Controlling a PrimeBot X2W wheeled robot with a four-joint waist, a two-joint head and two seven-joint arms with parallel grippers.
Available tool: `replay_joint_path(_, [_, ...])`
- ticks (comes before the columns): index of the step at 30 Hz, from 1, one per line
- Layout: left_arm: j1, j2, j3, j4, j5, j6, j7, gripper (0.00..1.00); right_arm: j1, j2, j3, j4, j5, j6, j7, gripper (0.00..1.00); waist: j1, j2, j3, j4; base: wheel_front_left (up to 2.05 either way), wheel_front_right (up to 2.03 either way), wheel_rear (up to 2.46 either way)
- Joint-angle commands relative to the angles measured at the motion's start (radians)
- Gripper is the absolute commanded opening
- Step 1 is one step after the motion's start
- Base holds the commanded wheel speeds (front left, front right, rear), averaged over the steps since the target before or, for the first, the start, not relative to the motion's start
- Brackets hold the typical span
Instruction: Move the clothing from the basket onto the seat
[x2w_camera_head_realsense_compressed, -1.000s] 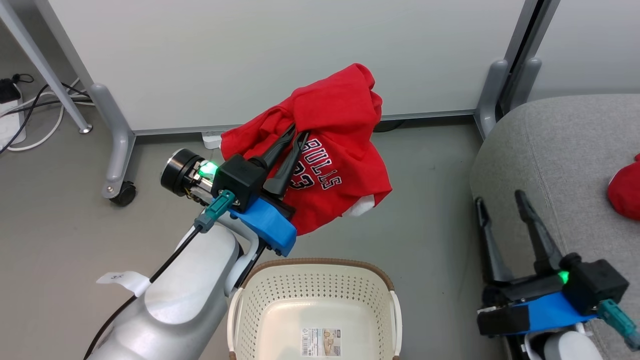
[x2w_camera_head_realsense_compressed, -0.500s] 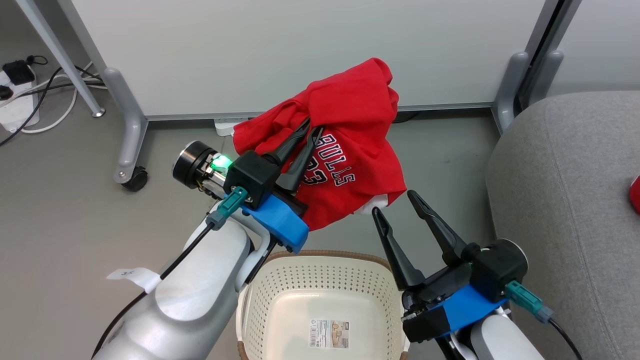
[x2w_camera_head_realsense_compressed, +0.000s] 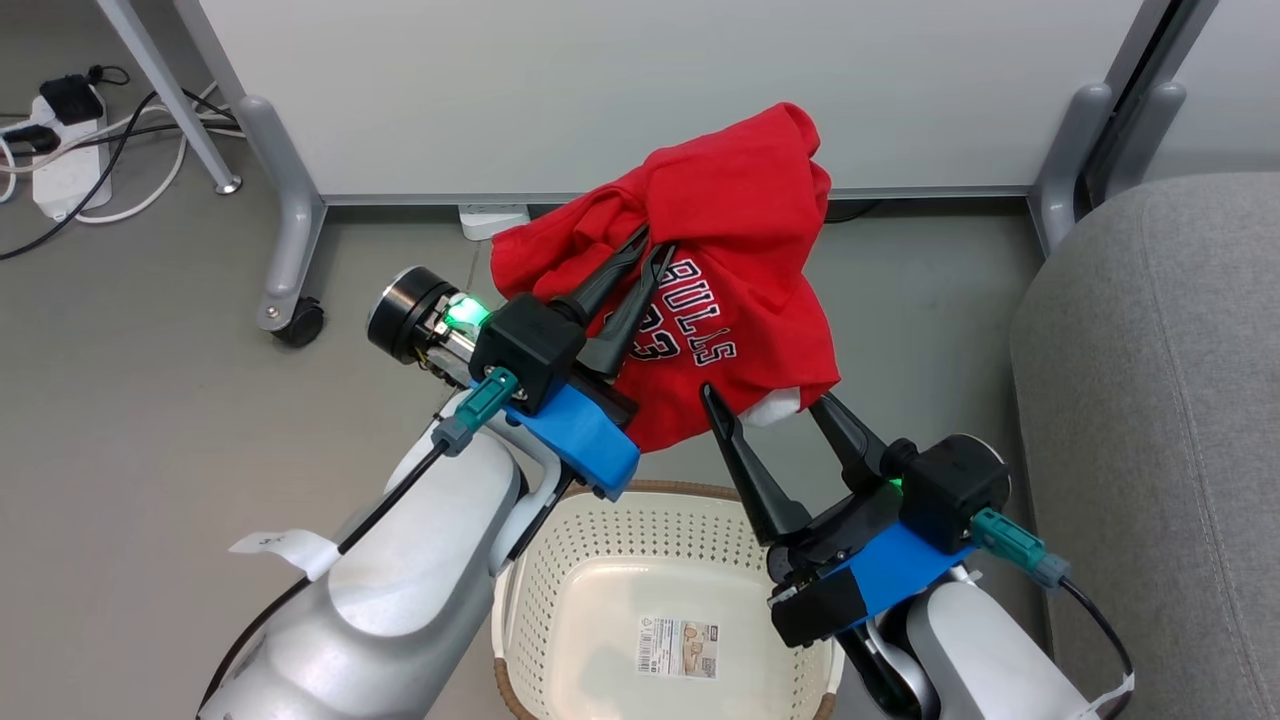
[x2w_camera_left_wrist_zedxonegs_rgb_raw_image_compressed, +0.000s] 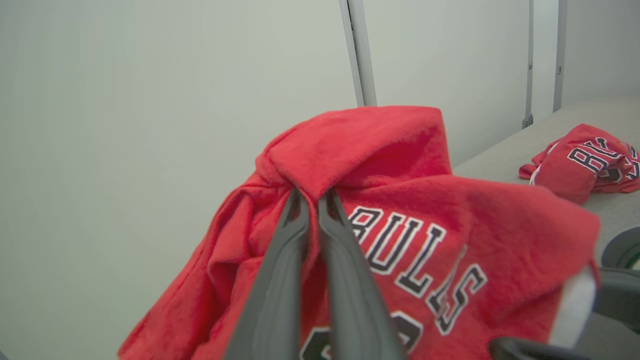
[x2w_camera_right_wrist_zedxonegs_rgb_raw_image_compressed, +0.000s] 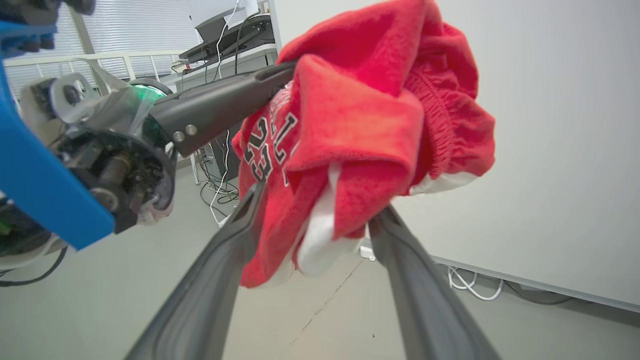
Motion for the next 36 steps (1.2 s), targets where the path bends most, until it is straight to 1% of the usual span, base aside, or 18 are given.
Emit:
replay_joint_path(1, [-0.007,-0.003,0.007,-0.004,0.008,-0.002,-0.005,0.00,-0.017,-0.001,0.004,0.004,0.011,0.001,-0.003,0.98,-0.0001,0.0000,0.002,0.001,0.00,0.00,0.00])
replay_joint_path(2, [-0.006,-0.004,0.008,-0.003,0.008,-0.003,-0.005,0.00,-0.022,-0.001,0.005,0.005,0.015,0.001,-0.003,0.76,-0.0001,0.0000,0.003,0.001,0.00,0.00,0.00])
replay_joint_path(3, [-0.004,-0.006,0.008,-0.004,0.010,-0.005,-0.005,0.00,-0.026,-0.001,0.007,0.007,0.021,0.001,-0.003,0.46,-0.0001,0.0000,0.004,0.001,0.00,0.00,0.00])
replay_joint_path(4, [-0.003,-0.007,0.009,-0.005,0.012,-0.006,-0.005,0.00,-0.027,-0.001,0.009,0.009,0.024,0.001,-0.003,0.07,-0.0001,0.0000,0.005,0.001,0.00,0.00,0.00])
replay_joint_path(5, [-0.003,-0.007,0.010,-0.004,0.014,-0.007,-0.005,0.00,-0.029,-0.001,0.011,0.010,0.027,0.001,-0.003,0.00,-0.0001,0.0000,0.005,0.001,0.00,0.00,0.00])
replay_joint_path(33, [0.014,-0.022,0.043,0.007,0.032,-0.024,-0.005,0.00,-0.039,-0.001,0.004,0.015,0.023,0.001,-0.003,0.00,-0.0001,0.0000,0.000,-0.004,0.00,0.00,0.00])
replay_joint_path(34, [0.014,-0.024,0.047,0.005,0.029,-0.022,-0.005,0.19,-0.038,-0.001,0.004,0.015,0.023,0.001,-0.003,0.00,-0.0001,0.0000,0.000,-0.005,0.00,0.00,0.00])
replay_joint_path(35, [0.015,-0.026,0.050,0.006,0.027,-0.022,-0.005,1.00,-0.038,-0.001,0.004,0.016,0.022,0.001,-0.003,0.00,-0.0001,0.0000,-0.001,-0.005,0.00,0.00,0.00])
replay_joint_path(36, [0.015,-0.029,0.057,0.001,0.025,-0.021,-0.005,1.00,-0.038,-0.001,0.003,0.016,0.022,0.001,-0.003,0.00,-0.0001,0.0000,-0.001,-0.005,0.00,0.00,0.00])
